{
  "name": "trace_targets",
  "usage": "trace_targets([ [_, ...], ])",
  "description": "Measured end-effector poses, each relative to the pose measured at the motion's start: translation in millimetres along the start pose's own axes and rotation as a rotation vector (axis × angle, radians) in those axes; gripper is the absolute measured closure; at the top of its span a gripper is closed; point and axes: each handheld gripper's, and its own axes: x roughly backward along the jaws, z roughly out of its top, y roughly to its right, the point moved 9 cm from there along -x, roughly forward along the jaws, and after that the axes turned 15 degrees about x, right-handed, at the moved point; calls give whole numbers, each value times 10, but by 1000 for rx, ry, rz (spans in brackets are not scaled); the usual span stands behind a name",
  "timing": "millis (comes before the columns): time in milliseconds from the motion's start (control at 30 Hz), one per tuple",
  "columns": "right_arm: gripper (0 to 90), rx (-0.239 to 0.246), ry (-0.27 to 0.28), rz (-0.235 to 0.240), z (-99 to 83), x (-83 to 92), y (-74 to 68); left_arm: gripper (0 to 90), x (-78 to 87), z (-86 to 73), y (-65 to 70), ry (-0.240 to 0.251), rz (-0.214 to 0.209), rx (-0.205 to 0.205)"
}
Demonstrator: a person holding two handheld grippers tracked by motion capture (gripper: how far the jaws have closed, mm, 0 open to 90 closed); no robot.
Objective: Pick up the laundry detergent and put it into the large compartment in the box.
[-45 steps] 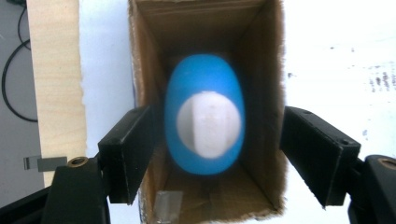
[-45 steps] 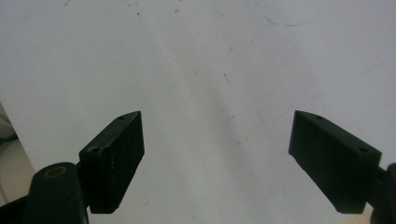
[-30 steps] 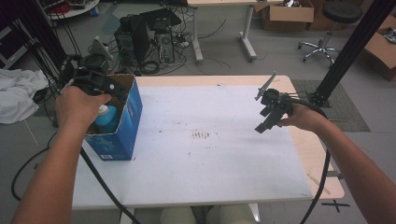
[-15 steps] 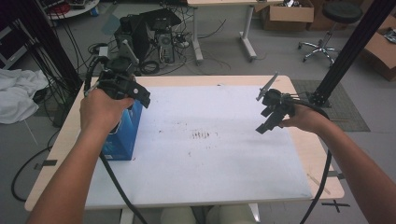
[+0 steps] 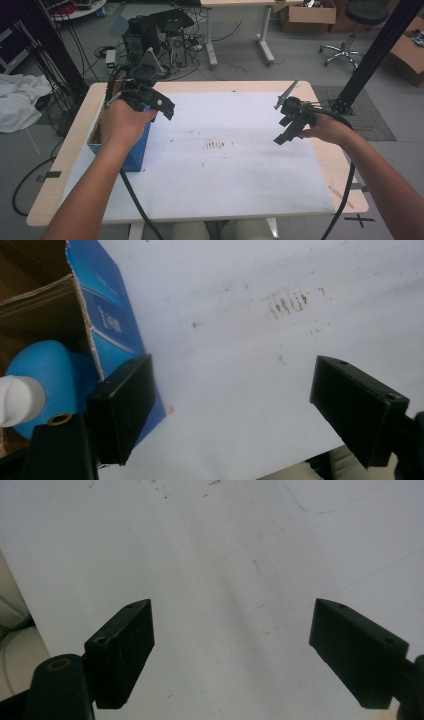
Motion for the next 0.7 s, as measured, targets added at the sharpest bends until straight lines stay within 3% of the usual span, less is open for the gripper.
trace_targets([
  [700,180,4,7,-3,10,-5,6,194,-420,-130,220,-56,10,-16],
])
